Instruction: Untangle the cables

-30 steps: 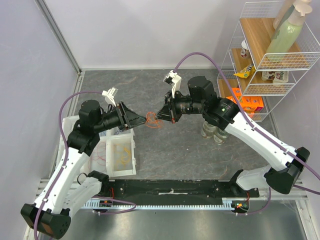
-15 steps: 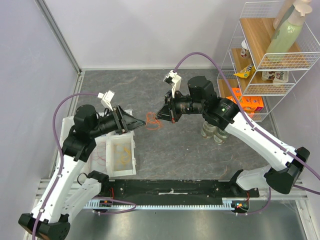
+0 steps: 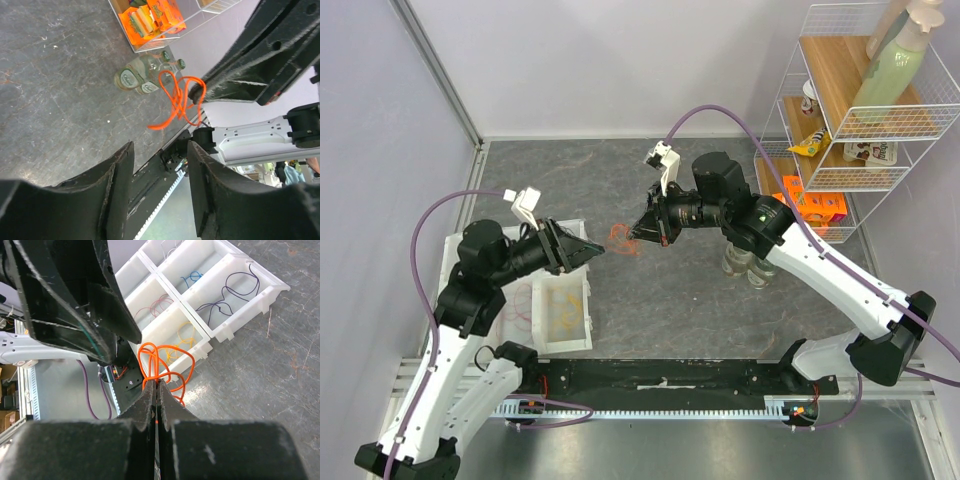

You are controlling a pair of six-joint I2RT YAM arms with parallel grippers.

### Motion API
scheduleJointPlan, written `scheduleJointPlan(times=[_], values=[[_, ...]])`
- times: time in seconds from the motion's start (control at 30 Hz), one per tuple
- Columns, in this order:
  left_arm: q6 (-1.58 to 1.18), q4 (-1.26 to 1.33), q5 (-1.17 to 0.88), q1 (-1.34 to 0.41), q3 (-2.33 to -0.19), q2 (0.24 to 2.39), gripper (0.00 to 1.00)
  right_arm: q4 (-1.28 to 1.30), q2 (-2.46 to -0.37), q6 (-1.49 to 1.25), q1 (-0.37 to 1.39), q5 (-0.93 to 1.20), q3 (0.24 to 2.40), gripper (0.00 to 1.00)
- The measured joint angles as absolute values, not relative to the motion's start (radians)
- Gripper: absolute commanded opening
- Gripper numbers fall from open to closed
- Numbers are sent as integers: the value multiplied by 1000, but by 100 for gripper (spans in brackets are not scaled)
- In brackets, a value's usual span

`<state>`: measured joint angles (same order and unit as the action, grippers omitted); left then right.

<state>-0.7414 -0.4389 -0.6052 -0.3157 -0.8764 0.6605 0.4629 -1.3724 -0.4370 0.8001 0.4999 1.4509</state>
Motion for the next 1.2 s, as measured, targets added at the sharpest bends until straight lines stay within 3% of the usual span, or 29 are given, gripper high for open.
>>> scheduleJointPlan(times=[0.9, 1.2], values=[[-748, -276, -628, -389, -833, 787, 43, 450, -1372, -447, 800, 501, 1451, 0], [-792, -226, -535, -395, -819, 803, 12, 417, -1372, -466, 800, 507, 1446, 0]])
